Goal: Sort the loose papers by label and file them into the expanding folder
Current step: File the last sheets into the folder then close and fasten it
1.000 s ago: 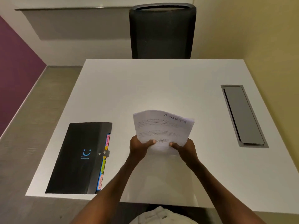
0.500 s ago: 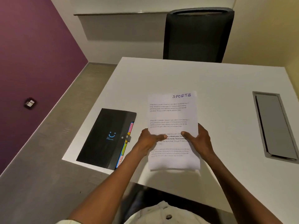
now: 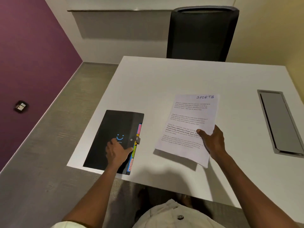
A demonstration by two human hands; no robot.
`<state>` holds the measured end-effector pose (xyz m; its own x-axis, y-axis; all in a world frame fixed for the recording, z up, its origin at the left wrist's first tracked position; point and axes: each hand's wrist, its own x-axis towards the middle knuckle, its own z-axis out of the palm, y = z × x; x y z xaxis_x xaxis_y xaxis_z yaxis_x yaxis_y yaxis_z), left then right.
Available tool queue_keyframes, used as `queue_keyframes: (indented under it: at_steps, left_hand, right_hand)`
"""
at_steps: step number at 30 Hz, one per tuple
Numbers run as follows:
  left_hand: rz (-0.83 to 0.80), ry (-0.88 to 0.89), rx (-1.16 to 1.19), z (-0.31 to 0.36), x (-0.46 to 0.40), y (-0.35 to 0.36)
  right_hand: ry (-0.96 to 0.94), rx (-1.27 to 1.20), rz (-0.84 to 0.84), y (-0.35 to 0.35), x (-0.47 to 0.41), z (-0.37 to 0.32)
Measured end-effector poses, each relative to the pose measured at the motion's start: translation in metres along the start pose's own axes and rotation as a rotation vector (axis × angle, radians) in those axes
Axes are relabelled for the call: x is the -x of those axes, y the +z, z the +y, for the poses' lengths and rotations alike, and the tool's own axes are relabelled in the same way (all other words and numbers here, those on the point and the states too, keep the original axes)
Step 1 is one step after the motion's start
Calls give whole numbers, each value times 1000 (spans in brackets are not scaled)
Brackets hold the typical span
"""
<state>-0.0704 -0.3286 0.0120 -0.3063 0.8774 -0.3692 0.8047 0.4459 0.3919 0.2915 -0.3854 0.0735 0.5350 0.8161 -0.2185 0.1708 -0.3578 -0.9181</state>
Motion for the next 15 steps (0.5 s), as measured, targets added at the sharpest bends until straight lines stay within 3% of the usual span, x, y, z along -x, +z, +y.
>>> queue_keyframes:
  at_steps: [5, 9, 15]
  left_hand:
    - [-82, 48, -195, 0, 1, 23]
    - [27, 109, -394, -4, 4, 34]
    - [-15, 166, -343, -12, 2, 34]
  right_hand:
    - [31, 34, 16, 10, 11, -1]
    - [50, 62, 17, 13, 17, 0]
    - [71, 62, 24, 12, 23, 4]
